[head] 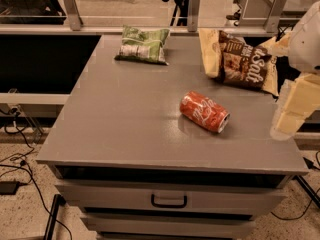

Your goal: Pick green jalapeno chip bag

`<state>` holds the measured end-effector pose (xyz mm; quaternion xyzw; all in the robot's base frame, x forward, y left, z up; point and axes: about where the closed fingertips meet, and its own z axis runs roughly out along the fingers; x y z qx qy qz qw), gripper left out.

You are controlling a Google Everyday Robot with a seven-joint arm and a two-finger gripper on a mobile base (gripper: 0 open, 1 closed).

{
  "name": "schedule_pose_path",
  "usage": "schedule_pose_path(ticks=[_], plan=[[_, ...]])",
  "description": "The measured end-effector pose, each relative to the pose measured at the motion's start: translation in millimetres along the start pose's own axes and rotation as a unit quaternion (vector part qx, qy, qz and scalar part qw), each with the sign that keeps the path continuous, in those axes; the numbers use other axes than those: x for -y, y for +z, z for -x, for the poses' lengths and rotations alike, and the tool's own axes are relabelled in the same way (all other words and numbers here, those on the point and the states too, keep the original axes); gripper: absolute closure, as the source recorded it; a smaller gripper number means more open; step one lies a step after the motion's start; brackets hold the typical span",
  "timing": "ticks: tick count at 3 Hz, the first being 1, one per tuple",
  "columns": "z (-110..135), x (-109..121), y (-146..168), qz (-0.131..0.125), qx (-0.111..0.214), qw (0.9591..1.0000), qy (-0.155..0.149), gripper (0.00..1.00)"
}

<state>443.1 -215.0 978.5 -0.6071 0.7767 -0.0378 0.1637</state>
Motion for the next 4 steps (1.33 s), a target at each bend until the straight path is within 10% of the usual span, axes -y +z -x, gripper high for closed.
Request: schedule_pose_path(ticks=[2, 4], plan=[[78, 105, 5, -0.039, 0.083, 0.9940, -0.060, 0.00], [89, 112, 7, -0.039, 0.097, 0.9919, -0.072, 0.00]])
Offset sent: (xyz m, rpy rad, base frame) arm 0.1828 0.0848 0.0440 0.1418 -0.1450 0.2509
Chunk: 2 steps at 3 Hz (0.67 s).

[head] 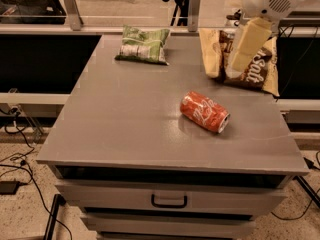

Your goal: Pick green jalapeno chip bag

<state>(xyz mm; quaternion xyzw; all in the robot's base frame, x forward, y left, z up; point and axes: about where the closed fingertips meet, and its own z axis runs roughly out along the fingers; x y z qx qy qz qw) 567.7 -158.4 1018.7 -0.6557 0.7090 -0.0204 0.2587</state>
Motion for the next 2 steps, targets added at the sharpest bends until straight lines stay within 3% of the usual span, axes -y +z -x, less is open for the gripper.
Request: schedule_pose_path(ticks=[2], plan=[[49, 53, 43, -0.012, 0.079, 0.9955, -0.052, 0.00]])
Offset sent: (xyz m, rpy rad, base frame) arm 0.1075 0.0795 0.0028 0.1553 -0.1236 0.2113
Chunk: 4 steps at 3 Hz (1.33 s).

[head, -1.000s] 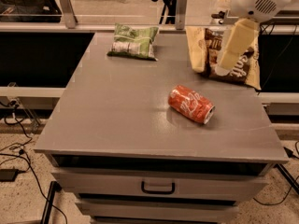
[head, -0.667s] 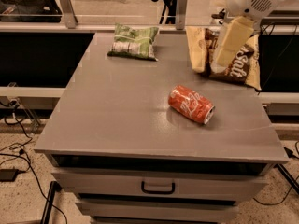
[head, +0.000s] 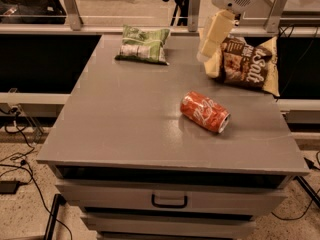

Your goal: Pick green jalapeno chip bag

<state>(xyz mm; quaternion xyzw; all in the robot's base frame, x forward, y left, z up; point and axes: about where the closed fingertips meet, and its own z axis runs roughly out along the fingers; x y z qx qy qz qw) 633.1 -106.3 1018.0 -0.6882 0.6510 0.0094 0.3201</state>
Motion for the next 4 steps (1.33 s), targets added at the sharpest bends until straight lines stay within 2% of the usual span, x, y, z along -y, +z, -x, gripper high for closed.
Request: schedule_pose_path(ticks=[1, 2, 3, 4], plan=[[7, 29, 29, -0.018, 0.009, 0.9998, 0.003, 0.00], [5, 60, 56, -0.068, -0.005, 0.9972, 0.030, 0.00], [2, 89, 97, -0.136, -0.020, 0.9898, 0.034, 0.00], [5, 103, 118, -0.168, -0.012, 0.9853, 0.026, 0.00]])
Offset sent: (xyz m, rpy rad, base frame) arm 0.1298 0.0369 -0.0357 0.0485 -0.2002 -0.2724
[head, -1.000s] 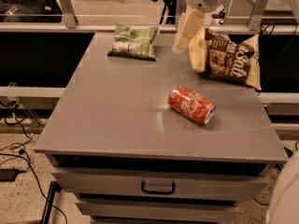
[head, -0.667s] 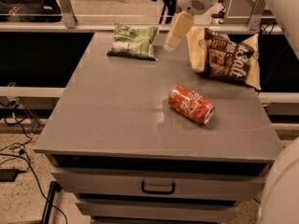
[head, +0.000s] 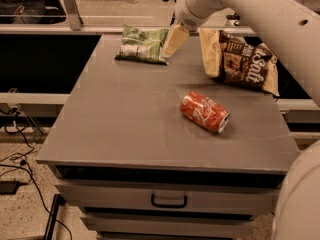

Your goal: Pick green jalapeno chip bag

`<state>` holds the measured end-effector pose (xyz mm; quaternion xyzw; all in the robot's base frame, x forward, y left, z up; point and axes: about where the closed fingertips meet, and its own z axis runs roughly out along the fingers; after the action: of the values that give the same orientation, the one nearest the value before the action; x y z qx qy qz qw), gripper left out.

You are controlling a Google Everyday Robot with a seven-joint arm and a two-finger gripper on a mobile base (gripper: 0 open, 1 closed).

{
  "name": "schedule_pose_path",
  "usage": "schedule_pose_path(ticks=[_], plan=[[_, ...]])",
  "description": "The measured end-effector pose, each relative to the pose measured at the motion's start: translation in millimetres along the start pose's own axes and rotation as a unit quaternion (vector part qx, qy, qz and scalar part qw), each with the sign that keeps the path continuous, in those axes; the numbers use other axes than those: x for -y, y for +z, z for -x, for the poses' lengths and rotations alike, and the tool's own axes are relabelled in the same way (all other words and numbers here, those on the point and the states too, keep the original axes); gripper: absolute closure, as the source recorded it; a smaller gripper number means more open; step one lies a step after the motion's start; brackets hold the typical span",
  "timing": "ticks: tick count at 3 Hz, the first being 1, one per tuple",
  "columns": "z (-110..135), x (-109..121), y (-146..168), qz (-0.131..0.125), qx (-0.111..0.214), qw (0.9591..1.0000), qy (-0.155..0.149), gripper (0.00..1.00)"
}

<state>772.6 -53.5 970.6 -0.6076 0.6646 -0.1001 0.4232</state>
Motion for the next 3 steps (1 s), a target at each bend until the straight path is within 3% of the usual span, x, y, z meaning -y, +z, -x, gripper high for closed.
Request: schedule_pose_path(ticks=[1, 2, 3], plan=[[0, 3, 29, 0.004, 0.012, 0.9998, 0.013, 0.00], [-4, 15, 44, 0.011, 0.029, 0.9980, 0.056, 0.00], [-8, 21, 57, 0.022, 0.056, 0.9928, 0.104, 0.00]])
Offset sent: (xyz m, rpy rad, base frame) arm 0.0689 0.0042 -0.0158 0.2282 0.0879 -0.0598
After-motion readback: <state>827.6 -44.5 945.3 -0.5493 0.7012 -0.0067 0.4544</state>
